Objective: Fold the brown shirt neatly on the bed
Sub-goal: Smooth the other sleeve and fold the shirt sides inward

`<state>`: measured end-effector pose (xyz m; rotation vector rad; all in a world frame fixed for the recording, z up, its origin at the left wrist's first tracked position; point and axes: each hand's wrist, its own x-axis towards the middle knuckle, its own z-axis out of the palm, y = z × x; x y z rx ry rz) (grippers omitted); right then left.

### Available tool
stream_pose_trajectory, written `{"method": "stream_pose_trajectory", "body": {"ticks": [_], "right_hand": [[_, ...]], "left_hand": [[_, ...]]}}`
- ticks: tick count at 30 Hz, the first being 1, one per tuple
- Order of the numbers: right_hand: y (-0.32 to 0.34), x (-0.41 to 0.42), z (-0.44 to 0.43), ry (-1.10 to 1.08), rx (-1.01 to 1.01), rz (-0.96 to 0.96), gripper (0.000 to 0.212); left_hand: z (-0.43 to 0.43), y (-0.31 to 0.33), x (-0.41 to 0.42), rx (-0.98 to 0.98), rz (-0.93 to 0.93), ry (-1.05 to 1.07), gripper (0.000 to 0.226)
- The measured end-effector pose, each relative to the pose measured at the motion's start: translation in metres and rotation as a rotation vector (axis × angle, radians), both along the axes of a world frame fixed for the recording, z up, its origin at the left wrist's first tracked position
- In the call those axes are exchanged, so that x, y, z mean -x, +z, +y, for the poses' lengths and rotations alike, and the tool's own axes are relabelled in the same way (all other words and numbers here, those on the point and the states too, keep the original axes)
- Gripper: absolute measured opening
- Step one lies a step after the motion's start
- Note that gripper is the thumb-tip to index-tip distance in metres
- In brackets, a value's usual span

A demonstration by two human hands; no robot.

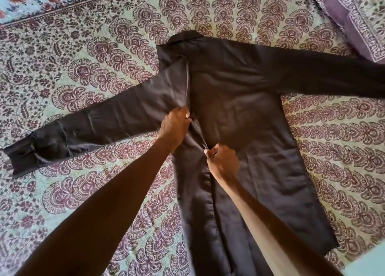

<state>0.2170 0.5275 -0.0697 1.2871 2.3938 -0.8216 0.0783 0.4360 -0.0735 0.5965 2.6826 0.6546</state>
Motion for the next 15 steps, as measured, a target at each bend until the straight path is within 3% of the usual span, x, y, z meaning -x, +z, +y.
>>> {"method": "stream_pose_trajectory", "body": {"ticks": [7, 11, 13, 15], "right_hand": [[-0.001, -0.009, 0.003, 0.037, -0.066, 0.036, 0.023], [0.002, -0.002, -0.011, 0.075, -0.094, 0.237, 0.016], [0.002, 0.011, -0.031, 0.078, 0.065, 0.308, 0.02], [0.003, 0.028, -0.06, -0.006, 0.418, 0.354, 0.018]], "left_hand": [[-0.024, -0.007, -0.01, -0.207, 0.056, 0.019, 0.023], [-0.085, -0.02, -0.005, -0.189, 0.217, 0.074, 0.017], [-0.123, -0.026, -0.001, -0.15, 0.247, 0.18, 0.019], [-0.16, -0.026, 0.004, -0.09, 0.265, 0.315, 0.023]]}}
